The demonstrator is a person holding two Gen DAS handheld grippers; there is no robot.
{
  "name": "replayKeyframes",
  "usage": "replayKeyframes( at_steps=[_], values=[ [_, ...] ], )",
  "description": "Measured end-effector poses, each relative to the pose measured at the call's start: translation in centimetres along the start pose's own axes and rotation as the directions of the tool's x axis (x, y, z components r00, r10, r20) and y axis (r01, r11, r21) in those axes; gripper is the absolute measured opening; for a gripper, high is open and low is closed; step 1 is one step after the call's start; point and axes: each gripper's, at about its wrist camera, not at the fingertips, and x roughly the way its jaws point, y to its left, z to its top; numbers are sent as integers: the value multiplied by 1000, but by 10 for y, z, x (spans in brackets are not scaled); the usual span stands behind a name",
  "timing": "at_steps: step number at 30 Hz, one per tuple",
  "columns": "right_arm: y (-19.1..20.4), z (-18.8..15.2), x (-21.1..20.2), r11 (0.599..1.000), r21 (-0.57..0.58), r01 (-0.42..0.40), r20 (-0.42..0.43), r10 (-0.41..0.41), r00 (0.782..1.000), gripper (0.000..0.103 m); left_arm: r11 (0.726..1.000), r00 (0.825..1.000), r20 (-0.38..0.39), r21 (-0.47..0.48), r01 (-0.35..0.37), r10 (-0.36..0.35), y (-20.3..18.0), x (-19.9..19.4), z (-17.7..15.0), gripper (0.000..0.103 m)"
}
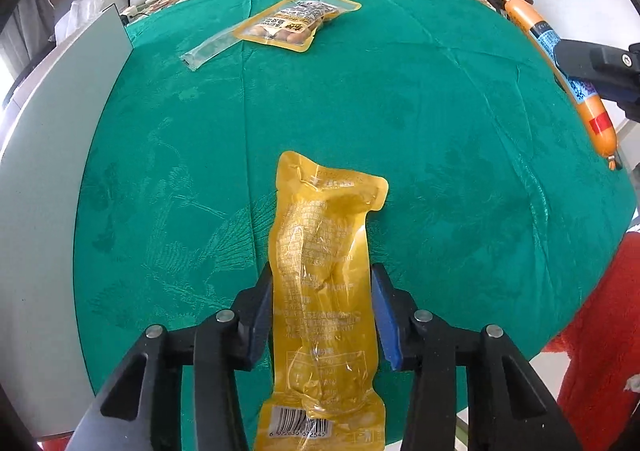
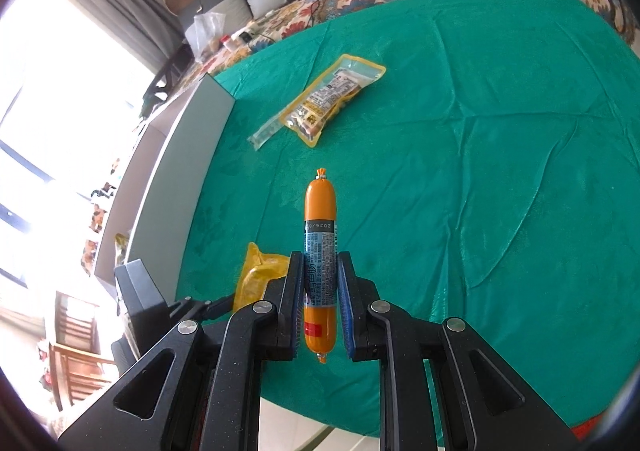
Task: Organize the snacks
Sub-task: 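Carry both snacks into the white box while opening both tools to release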
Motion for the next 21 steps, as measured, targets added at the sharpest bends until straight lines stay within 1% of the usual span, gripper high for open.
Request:
replayKeyframes(
  at_steps=[1, 2, 5, 9, 13, 15, 17, 19, 21],
  values=[
    [2, 1, -1, 1000, -4, -2, 0, 2, 1000, 17, 999, 999, 16, -35, 33, -33, 7, -3, 0, 40],
    [4, 1, -1, 1000, -7, -3, 1, 3, 1000, 17, 996, 998, 28, -65, 60, -58, 13, -7, 0, 39],
    [10, 4, -2, 1000, -10, -14, 2, 14, 1000, 17, 986, 993, 62, -128, 110, -103, 30, -19, 0, 39],
    [26, 9, 5, 999, -35, -24, -9, 23, 1000, 17, 970, 985, 114, -191, 153, -132, 50, -40, -1, 39],
    [47, 14, 16, 997, -46, -62, -32, 60, 998, 17, 944, 969, 186, -257, 209, -164, 79, -72, 3, 39],
    [63, 19, 22, 995, -59, -86, -45, 84, 995, 17, 934, 960, 231, -280, 222, -159, 99, -94, 7, 39],
    [88, 26, 28, 989, -85, -117, -54, 113, 992, 17, 928, 953, 272, -305, 215, -131, 125, -117, 8, 39],
    [119, 33, 36, 979, -117, -164, -66, 157, 985, 17, 921, 950, 300, -340, 190, -85, 155, -138, 10, 39],
    [157, 39, 46, 964, -157, -215, -85, 203, 975, 17, 915, 949, 314, -379, 139, -14, 190, -155, 7, 39]
  ],
)
